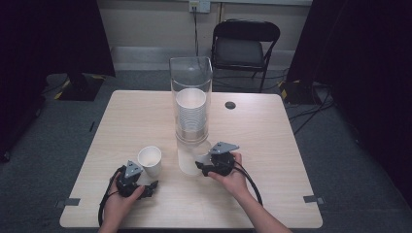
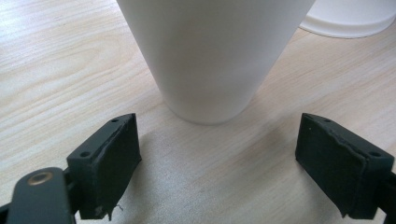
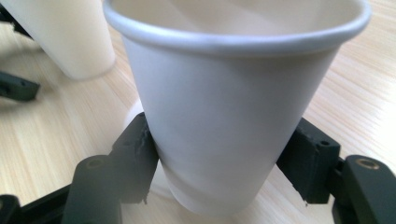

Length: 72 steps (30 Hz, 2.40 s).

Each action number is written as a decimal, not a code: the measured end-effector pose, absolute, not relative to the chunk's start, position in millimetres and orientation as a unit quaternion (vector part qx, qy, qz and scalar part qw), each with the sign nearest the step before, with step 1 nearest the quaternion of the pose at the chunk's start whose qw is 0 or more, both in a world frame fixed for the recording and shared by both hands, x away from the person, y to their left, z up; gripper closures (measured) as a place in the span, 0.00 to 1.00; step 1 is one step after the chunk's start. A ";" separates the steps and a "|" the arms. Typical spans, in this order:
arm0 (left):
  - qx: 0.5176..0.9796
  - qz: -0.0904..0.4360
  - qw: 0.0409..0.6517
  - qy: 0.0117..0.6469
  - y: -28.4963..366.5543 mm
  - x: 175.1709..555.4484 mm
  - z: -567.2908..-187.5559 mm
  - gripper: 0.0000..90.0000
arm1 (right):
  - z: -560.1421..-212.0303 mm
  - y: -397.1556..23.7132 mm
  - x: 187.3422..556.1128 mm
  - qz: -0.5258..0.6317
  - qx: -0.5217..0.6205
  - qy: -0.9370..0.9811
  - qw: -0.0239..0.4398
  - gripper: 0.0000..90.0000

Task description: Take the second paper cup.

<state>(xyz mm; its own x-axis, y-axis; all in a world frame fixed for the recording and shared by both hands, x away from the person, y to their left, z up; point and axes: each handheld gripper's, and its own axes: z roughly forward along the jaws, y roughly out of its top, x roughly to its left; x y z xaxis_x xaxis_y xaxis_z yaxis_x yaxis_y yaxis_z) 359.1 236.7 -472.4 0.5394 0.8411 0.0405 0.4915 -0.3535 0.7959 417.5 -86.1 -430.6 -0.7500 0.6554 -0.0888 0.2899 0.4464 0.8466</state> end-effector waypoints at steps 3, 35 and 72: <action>0.790 0.229 0.381 0.421 236.8 359.1 -472.4 0.15 | -433.1 -91.3 416.2 0.437 0.287 0.827 0.206 0.37; 0.790 0.230 0.381 0.421 236.8 359.2 -472.4 0.15 | -443.9 -149.3 452.2 0.418 0.382 0.787 0.242 0.34; 0.790 0.230 0.381 0.421 236.8 359.1 -472.4 0.15 | -425.3 -188.5 427.8 0.407 0.376 0.797 0.240 0.16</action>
<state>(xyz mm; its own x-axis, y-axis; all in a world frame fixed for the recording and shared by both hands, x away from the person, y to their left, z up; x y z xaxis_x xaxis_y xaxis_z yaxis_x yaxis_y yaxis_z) 359.1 236.8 -472.4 0.5390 0.8413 0.0420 0.4907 -0.3542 0.7961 427.8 -188.5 -425.3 -0.6019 0.7950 -0.0758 0.4042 0.3851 0.8296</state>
